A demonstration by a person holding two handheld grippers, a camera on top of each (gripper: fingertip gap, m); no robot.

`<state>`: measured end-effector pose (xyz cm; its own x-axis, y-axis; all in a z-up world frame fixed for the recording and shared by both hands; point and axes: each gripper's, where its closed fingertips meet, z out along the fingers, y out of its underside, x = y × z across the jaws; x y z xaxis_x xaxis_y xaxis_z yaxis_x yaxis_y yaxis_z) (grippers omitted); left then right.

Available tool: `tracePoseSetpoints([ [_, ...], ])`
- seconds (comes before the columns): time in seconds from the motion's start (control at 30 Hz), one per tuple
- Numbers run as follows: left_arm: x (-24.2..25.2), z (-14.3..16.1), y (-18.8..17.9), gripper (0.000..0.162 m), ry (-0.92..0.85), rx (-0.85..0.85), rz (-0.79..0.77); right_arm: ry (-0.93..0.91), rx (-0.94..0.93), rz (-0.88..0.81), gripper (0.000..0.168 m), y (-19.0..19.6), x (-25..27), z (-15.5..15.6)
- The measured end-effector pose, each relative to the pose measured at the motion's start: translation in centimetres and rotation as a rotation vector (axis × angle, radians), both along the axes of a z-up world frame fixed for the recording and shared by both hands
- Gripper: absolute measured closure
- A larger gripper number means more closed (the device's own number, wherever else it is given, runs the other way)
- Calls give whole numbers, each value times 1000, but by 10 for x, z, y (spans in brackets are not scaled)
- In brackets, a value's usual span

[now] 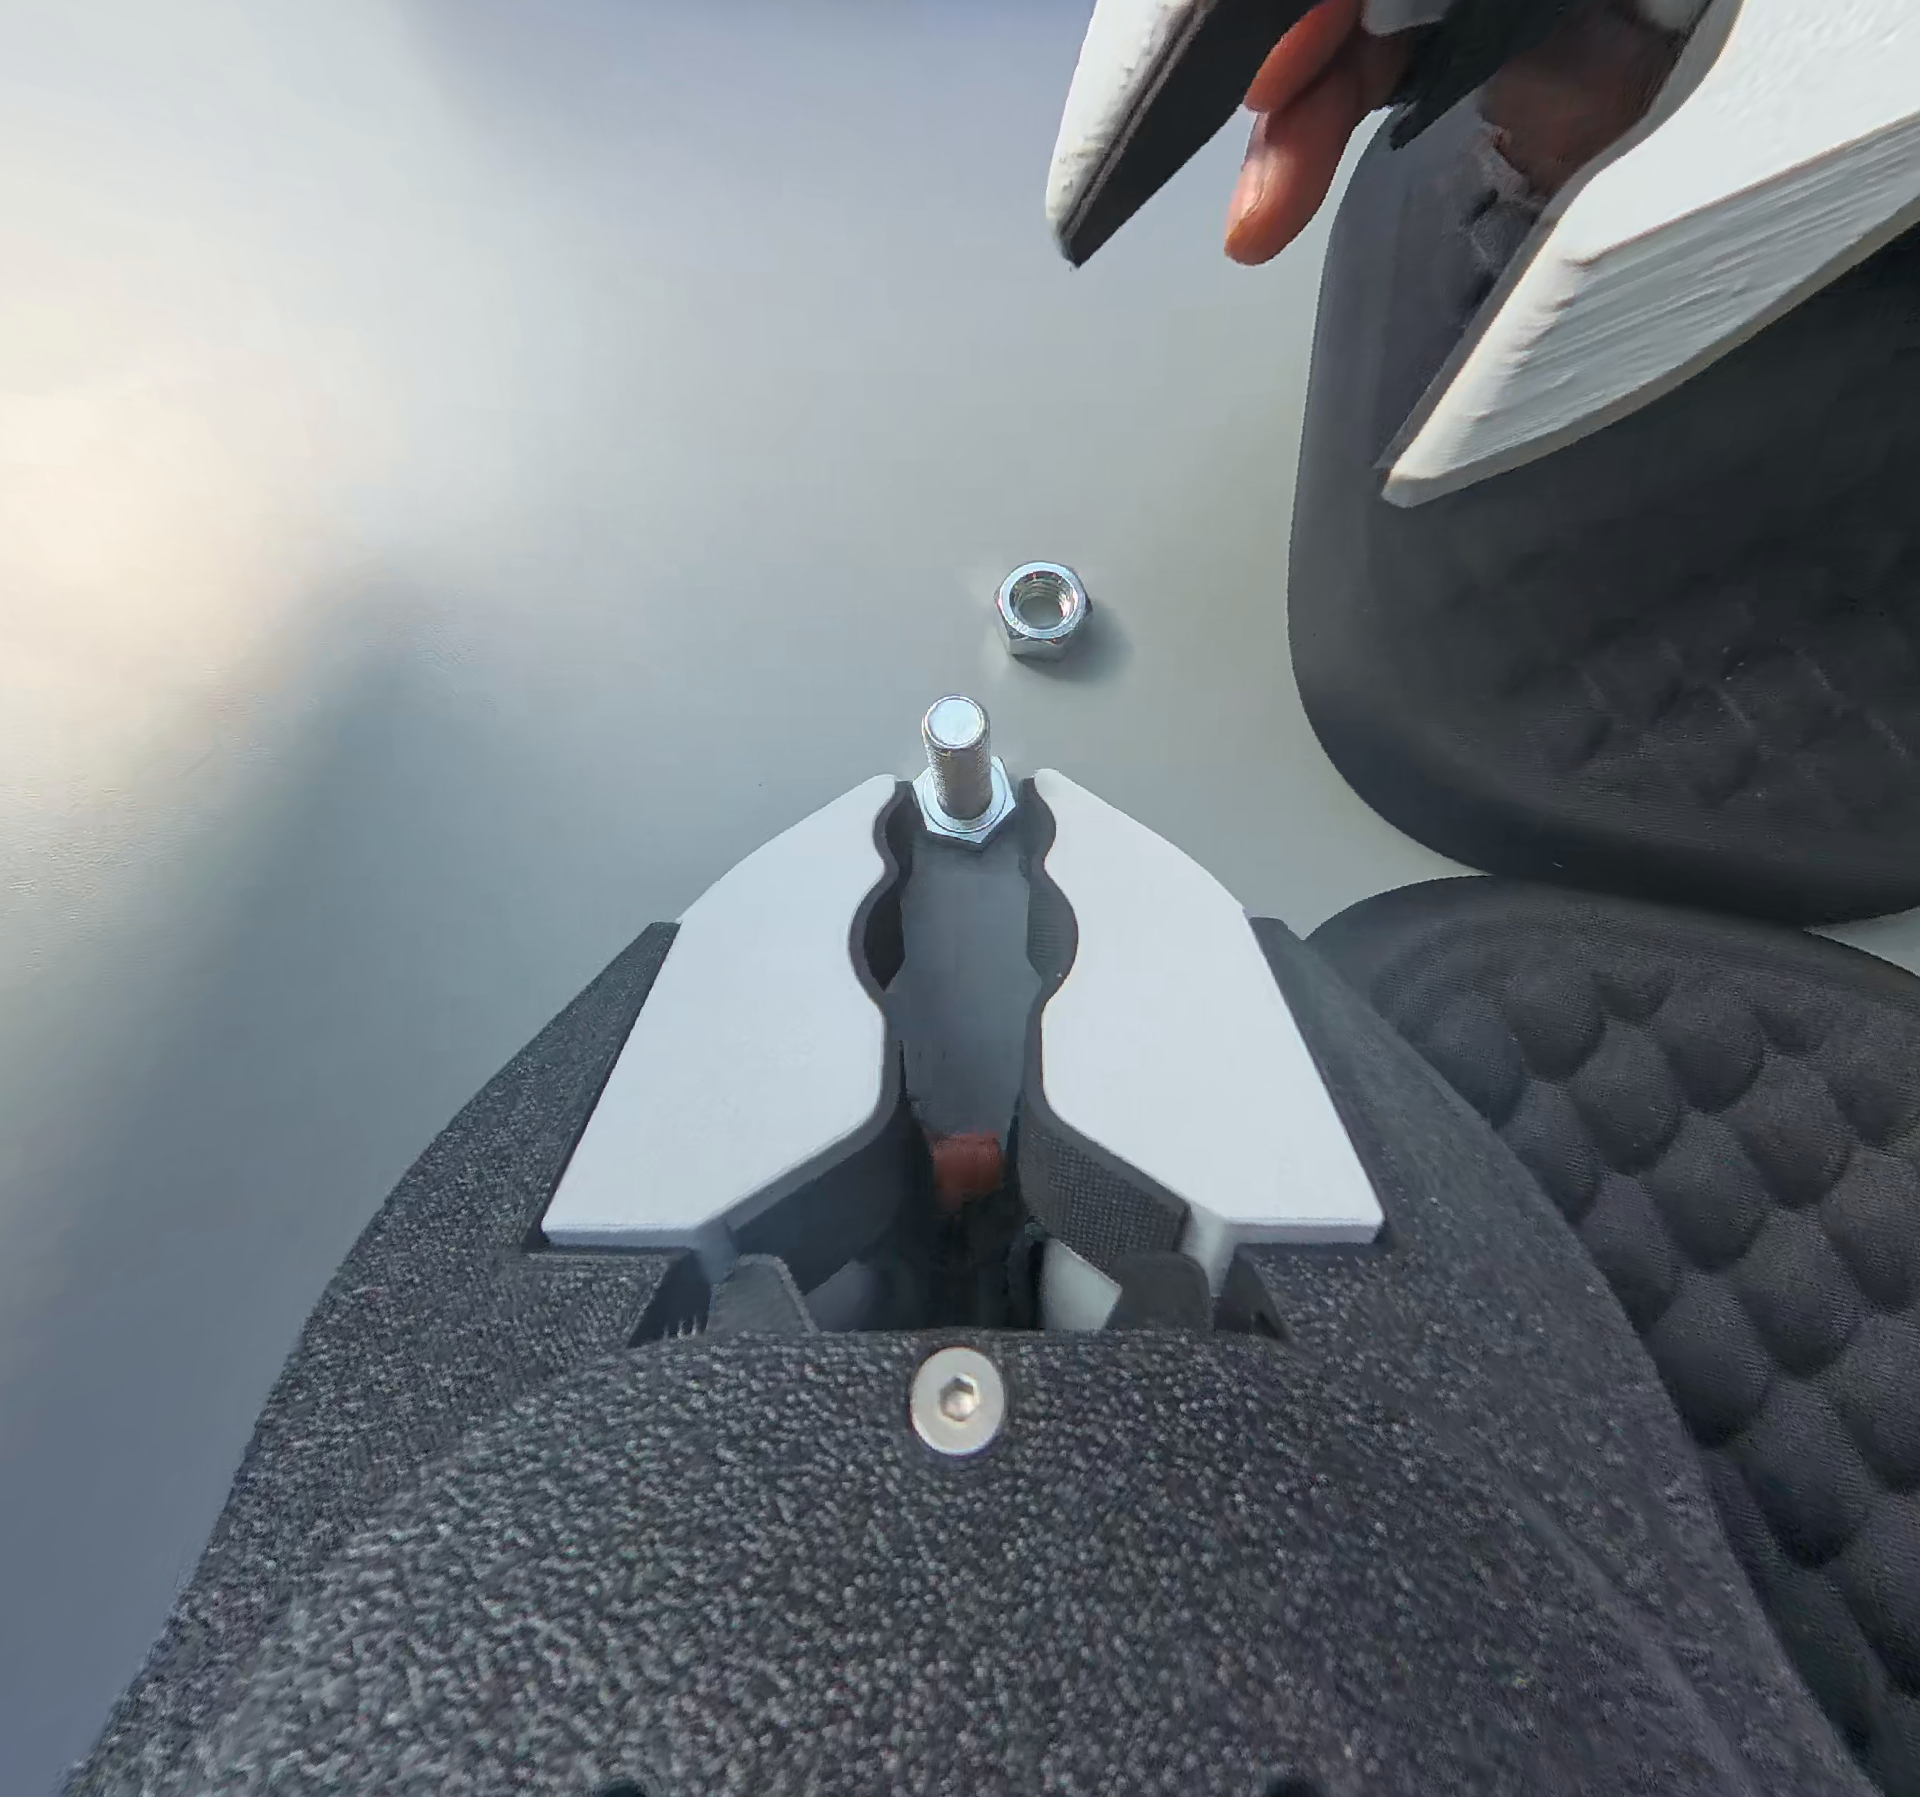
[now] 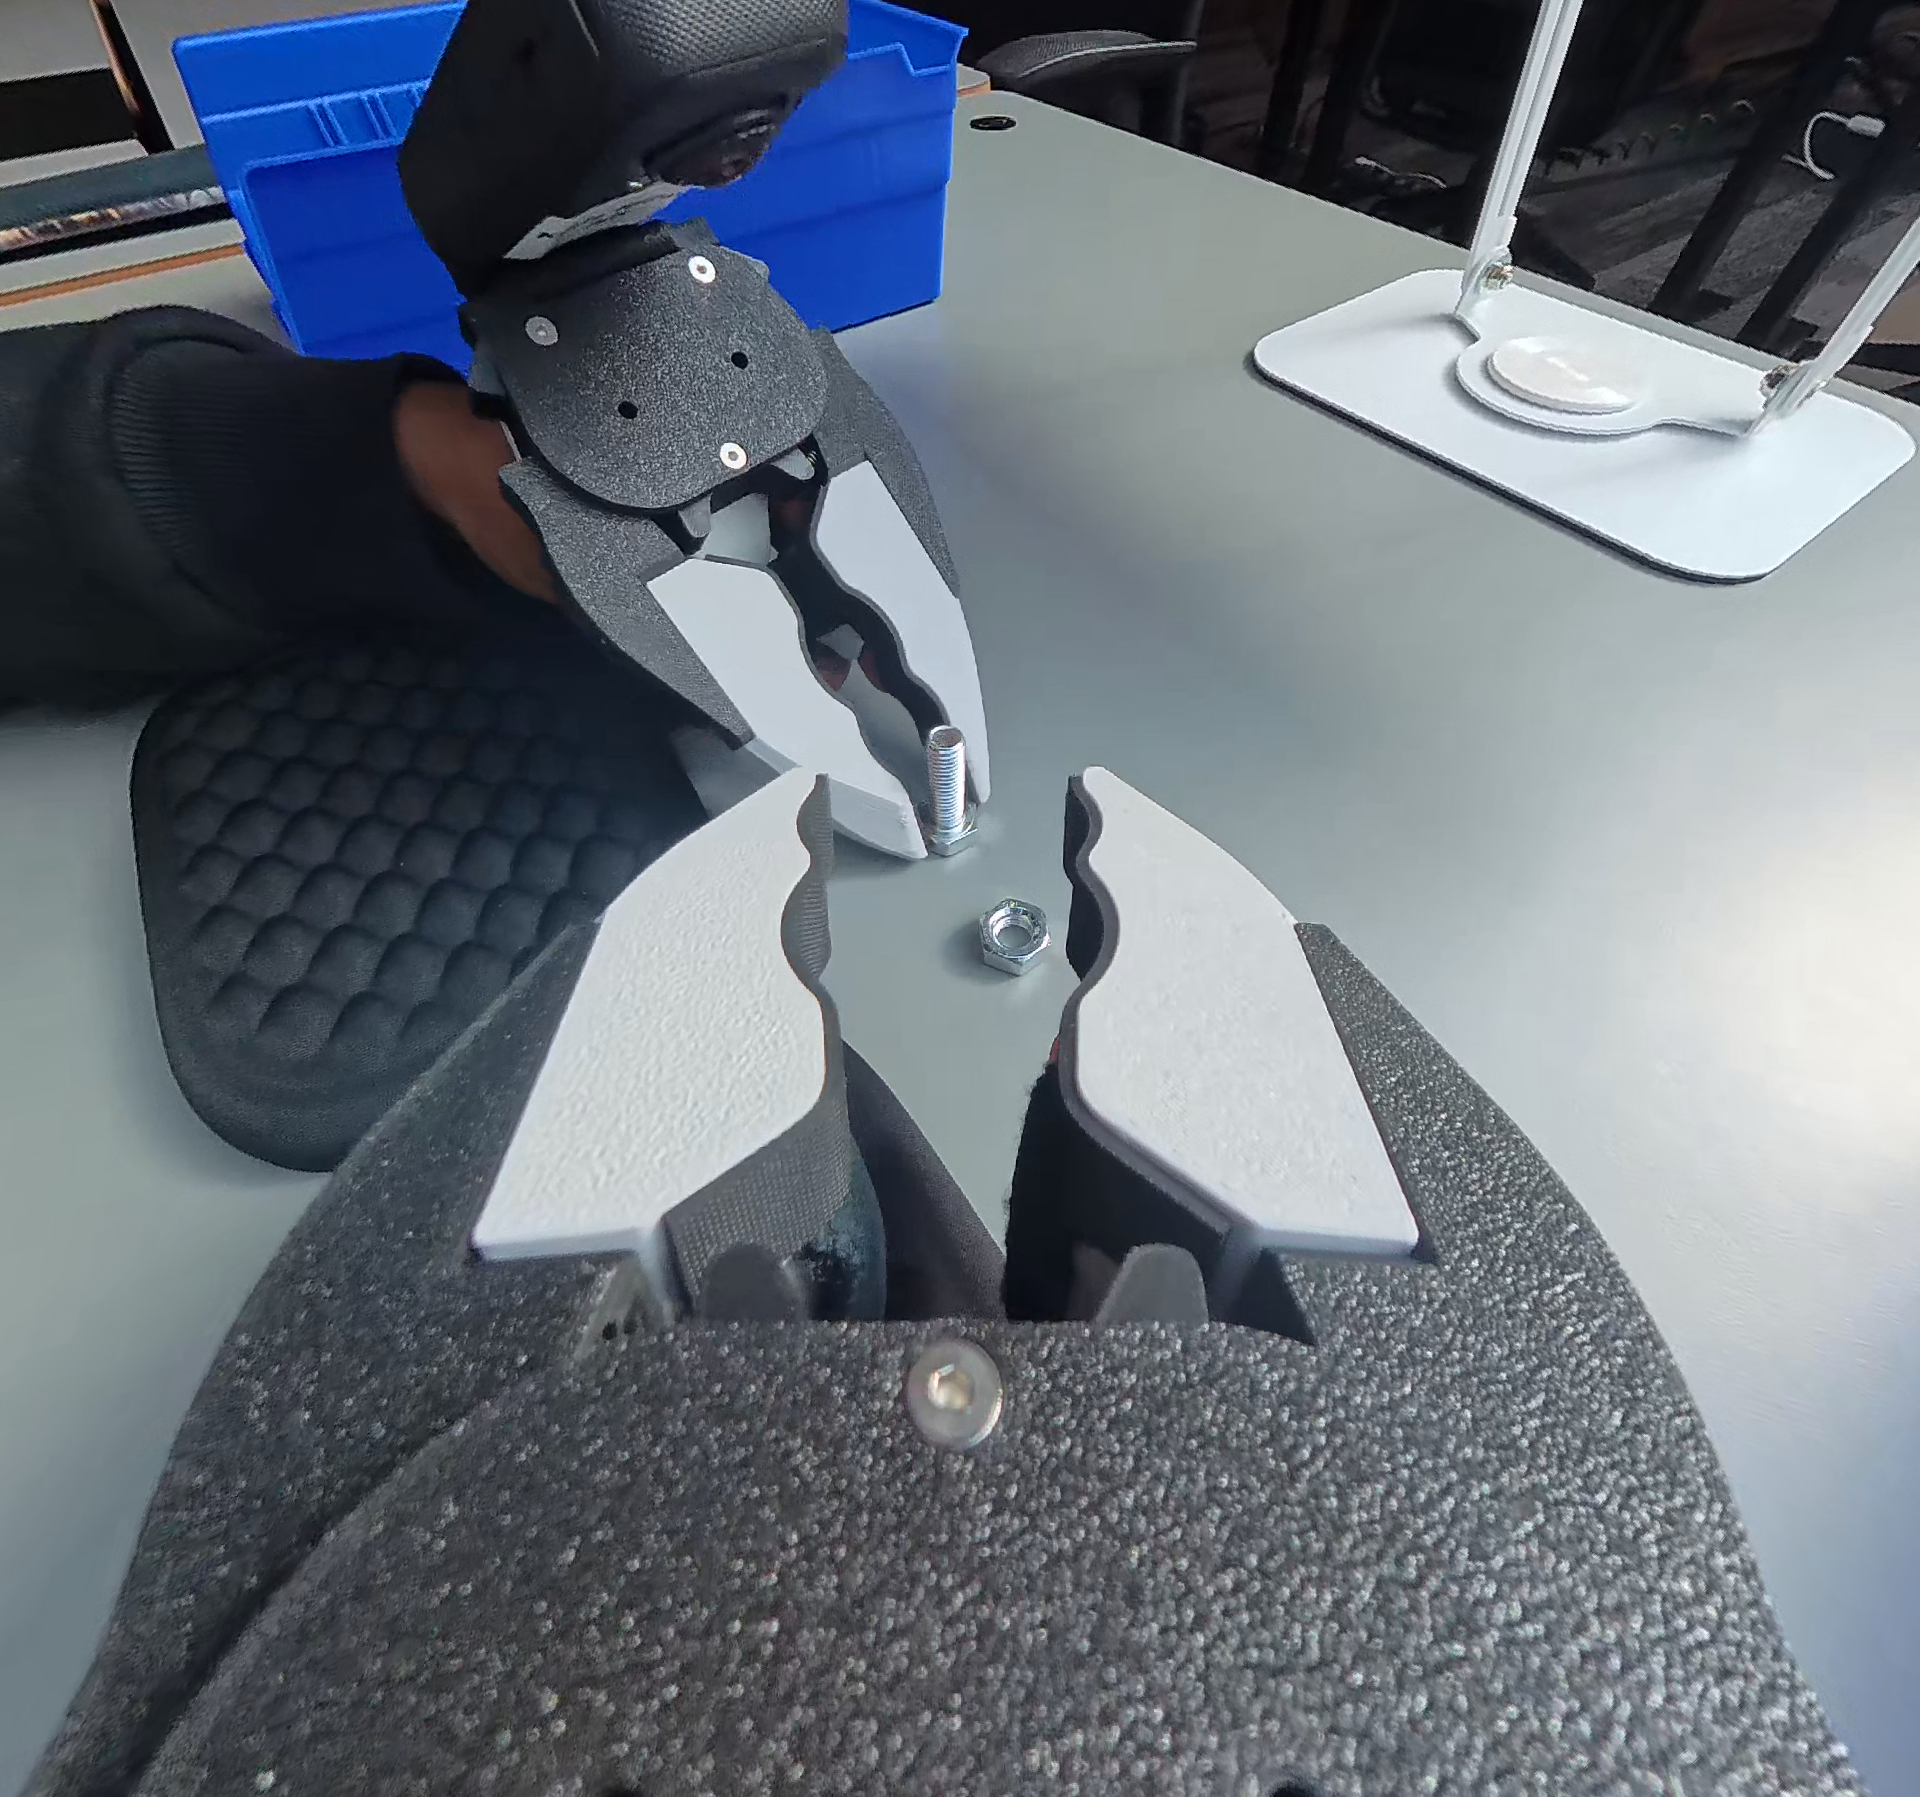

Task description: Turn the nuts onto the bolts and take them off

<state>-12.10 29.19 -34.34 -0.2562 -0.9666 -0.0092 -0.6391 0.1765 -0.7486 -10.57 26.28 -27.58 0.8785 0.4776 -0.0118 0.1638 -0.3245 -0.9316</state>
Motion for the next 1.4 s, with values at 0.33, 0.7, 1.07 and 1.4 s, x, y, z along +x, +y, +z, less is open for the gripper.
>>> tracePoseSetpoints([
  [0.33,-3,10,-10,145,-13,1,-17,-56,-52,42,131,5,-9,-5],
  [0.7,-3,35,-26,144,-65,36,-45,-110,-66,99,160,10,-26,-4],
  [1.07,-5,88,-31,115,-505,-41,-10,50,9,183,160,8,-40,53],
  [1.4,-14,104,-39,124,-608,-125,-47,-6,-20,294,160,7,-63,76],
])
